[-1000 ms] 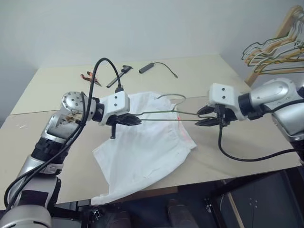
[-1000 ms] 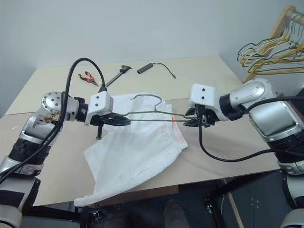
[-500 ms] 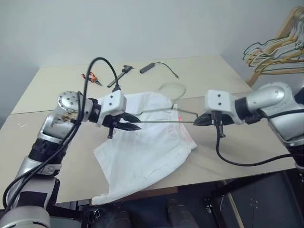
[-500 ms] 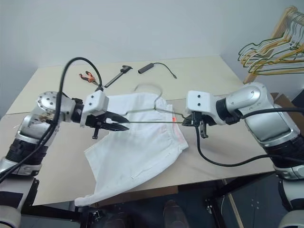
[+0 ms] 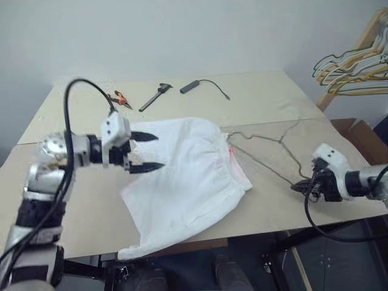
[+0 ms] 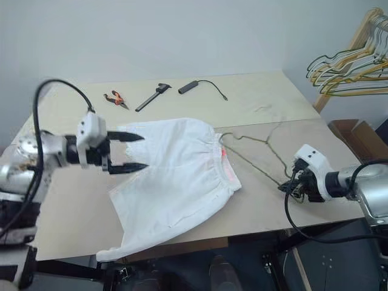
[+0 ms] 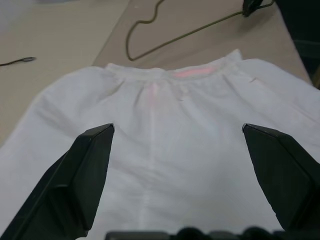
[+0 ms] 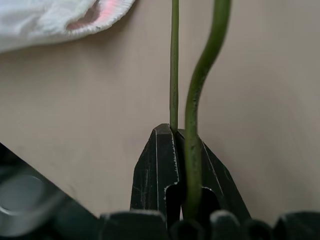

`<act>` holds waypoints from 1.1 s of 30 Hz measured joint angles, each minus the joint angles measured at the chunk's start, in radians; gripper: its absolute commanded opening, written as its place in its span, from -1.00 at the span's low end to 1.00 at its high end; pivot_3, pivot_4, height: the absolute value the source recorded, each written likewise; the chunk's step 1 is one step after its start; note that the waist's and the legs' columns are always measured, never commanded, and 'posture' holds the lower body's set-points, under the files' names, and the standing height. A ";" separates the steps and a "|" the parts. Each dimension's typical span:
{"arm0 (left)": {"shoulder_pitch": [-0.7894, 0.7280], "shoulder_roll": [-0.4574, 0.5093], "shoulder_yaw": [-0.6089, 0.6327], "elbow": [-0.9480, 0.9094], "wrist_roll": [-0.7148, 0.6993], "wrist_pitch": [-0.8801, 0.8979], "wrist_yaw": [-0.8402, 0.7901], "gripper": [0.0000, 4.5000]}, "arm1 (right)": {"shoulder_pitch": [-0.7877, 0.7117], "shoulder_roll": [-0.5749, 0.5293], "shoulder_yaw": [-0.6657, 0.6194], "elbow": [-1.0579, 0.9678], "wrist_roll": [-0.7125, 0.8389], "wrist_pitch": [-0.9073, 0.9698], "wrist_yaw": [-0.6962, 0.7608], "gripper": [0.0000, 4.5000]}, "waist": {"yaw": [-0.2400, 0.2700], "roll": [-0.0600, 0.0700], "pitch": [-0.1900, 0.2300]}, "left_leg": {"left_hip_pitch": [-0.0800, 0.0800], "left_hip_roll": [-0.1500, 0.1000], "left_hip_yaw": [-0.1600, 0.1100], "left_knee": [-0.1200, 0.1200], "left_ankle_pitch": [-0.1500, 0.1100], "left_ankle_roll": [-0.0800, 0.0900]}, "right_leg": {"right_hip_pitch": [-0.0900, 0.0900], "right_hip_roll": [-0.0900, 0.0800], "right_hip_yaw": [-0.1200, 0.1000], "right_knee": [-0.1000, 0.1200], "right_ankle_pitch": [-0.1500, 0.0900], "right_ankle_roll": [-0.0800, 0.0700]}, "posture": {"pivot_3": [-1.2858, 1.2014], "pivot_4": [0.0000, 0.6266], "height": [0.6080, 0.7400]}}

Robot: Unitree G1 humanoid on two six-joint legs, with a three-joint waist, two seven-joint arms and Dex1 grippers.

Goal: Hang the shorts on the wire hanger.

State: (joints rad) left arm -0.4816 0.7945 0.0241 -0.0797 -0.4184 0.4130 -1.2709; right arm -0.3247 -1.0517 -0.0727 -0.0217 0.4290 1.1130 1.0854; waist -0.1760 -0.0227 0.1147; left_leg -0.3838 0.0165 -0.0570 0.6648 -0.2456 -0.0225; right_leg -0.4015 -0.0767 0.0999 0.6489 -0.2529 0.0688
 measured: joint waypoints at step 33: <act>0.114 0.063 0.060 -0.163 -0.100 0.091 0.068 0.99 | 0.091 -0.140 -0.016 0.039 0.284 0.216 0.191 -1.00 | 0.058 0.003 0.040 | -0.002 0.000 0.001 0.000 -0.001 0.001 | -0.001 0.000 0.000 -0.002 -0.002 0.003 | -0.03 -0.52 1.00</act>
State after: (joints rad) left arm -0.3677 0.8578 0.0838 -0.2428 -0.5185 0.5040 -1.2025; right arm -0.2341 -1.1914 -0.0884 0.0175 0.7130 1.3287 1.2767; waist -0.1185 -0.0202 0.1548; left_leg -0.3859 0.0165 -0.0558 0.6649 -0.2461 -0.0217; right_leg -0.4029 -0.0768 0.0995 0.6465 -0.2550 0.0721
